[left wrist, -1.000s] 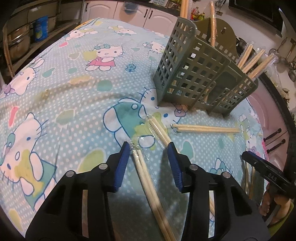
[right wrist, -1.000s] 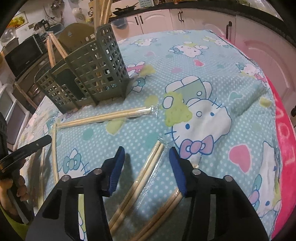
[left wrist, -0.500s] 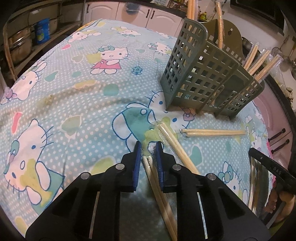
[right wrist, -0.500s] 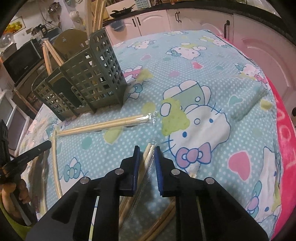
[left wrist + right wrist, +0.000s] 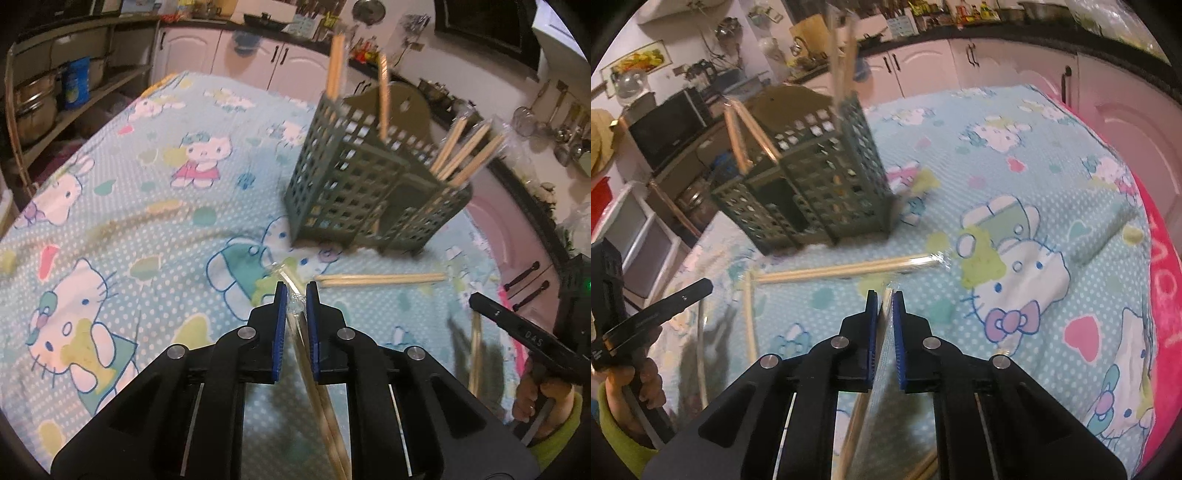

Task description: Organize utensils

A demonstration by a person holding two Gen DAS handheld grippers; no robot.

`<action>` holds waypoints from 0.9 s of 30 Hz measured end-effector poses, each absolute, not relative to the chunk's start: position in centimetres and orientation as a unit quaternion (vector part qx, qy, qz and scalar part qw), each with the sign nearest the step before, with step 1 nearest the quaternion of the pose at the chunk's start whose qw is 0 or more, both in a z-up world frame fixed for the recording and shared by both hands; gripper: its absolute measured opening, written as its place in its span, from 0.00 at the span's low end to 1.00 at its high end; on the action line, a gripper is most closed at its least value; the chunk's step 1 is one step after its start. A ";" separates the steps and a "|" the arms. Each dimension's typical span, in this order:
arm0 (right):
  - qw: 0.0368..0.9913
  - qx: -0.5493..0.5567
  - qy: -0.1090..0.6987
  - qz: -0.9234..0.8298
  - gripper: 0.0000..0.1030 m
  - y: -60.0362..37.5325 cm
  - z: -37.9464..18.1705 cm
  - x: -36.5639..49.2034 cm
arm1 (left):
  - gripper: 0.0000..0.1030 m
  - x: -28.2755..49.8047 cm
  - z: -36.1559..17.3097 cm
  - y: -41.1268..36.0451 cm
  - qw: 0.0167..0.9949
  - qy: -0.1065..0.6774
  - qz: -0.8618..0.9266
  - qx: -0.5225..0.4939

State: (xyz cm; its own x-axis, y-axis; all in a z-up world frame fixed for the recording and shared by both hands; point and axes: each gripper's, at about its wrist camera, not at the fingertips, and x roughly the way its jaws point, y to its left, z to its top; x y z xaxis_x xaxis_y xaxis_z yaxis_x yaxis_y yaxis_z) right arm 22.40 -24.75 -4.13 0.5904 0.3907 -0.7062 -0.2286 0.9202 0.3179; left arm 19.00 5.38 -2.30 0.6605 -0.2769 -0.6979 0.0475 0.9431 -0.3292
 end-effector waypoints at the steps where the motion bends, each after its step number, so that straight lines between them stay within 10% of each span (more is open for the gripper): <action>1: 0.888 0.096 0.413 0.179 0.08 -24.6 -3.7 22.2 | 0.05 18.9 -1.9 5.4 0.901 0.398 -0.092 -0.143; 27: 0.916 0.081 0.300 0.252 0.05 -21.6 5.6 18.0 | 0.04 16.4 6.8 4.5 0.930 0.309 -0.141 -0.138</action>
